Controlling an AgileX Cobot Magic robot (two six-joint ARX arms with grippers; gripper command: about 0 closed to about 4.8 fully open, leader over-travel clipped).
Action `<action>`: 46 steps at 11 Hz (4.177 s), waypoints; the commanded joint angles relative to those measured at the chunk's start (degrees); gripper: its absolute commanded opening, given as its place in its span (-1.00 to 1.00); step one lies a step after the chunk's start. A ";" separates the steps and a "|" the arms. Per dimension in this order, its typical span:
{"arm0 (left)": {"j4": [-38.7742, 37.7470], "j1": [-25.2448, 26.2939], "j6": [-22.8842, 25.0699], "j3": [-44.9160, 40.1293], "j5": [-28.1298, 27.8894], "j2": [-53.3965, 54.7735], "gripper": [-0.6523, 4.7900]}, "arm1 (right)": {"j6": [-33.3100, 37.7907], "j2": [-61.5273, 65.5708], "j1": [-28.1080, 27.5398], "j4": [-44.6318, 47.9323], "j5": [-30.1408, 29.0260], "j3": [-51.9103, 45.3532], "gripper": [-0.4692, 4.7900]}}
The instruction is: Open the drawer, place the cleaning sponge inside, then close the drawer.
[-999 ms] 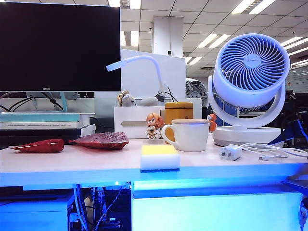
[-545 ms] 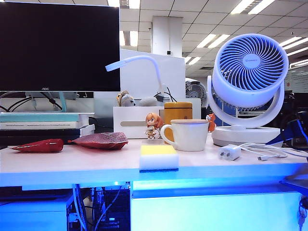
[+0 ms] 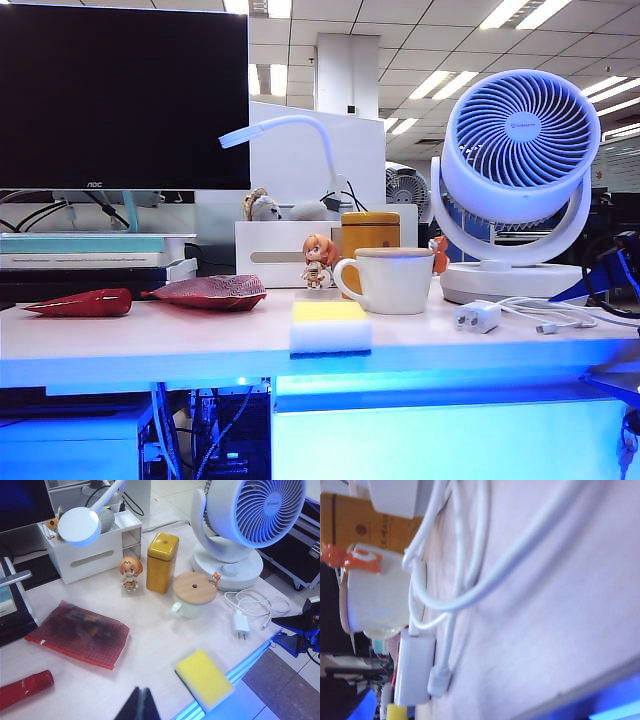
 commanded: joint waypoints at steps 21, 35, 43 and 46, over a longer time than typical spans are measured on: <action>0.33 -0.02 0.20 0.35 -0.22 -0.13 -0.78 | -1.09 -0.42 -8.15 4.72 -18.12 5.64 1.00; -0.96 -0.02 0.20 0.35 -0.02 -0.13 -0.78 | -2.19 3.10 -8.96 3.26 -13.35 4.66 1.00; -1.40 -0.02 0.20 0.35 -0.02 -0.13 -0.78 | -0.96 7.13 -7.65 4.61 -12.28 9.68 1.00; -1.88 -0.02 0.20 0.35 -0.04 -0.13 -0.78 | -1.27 7.10 -7.48 4.70 -14.27 10.21 1.00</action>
